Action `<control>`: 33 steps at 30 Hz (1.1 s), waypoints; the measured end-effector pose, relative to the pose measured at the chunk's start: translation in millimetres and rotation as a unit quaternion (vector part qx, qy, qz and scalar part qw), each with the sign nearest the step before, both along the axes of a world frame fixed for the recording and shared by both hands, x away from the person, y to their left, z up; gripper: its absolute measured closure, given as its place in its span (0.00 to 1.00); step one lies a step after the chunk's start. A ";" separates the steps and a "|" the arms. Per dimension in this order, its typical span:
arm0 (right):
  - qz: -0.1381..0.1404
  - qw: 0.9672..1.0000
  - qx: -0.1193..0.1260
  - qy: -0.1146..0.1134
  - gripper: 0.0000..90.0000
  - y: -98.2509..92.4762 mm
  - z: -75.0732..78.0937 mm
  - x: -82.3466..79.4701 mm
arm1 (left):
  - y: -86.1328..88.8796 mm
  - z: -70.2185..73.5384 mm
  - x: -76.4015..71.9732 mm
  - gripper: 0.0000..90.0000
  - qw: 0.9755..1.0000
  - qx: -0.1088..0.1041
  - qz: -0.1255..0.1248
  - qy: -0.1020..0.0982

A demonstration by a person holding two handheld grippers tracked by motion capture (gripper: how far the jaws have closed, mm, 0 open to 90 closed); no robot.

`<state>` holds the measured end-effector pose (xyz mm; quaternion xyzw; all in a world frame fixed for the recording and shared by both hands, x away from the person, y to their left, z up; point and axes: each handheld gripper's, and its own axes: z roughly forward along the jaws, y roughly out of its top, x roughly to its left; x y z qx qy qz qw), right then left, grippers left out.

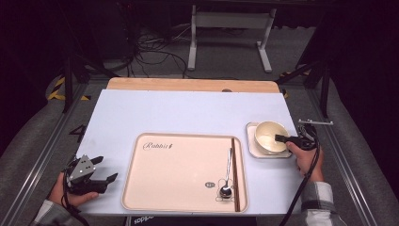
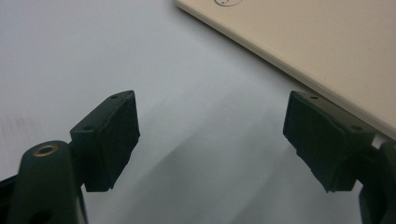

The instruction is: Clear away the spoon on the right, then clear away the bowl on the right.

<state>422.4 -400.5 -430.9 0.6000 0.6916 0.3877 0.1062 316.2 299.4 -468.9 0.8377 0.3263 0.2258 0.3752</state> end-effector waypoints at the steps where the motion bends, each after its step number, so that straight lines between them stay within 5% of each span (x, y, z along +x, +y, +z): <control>1: 0.000 1.000 0.000 0.000 0.82 0.0 0.0 0.0 | 0.0 0.0 0.0 0.21 1.000 0.000 0.000 0.000; 5: -0.009 1.000 -0.006 -0.004 0.92 -3.2 -0.8 -2.1 | 0.6 1.0 -0.4 0.21 1.000 0.000 0.002 -0.003; 18: -0.003 1.000 -0.005 -0.025 0.92 1.3 3.5 -7.1 | 3.6 2.4 -3.0 0.21 1.000 -0.005 0.009 -0.013; 33: -0.038 0.996 -0.033 -0.078 0.92 1.6 8.4 -21.6 | -0.3 2.9 1.7 0.21 1.000 -0.001 0.002 -0.013</control>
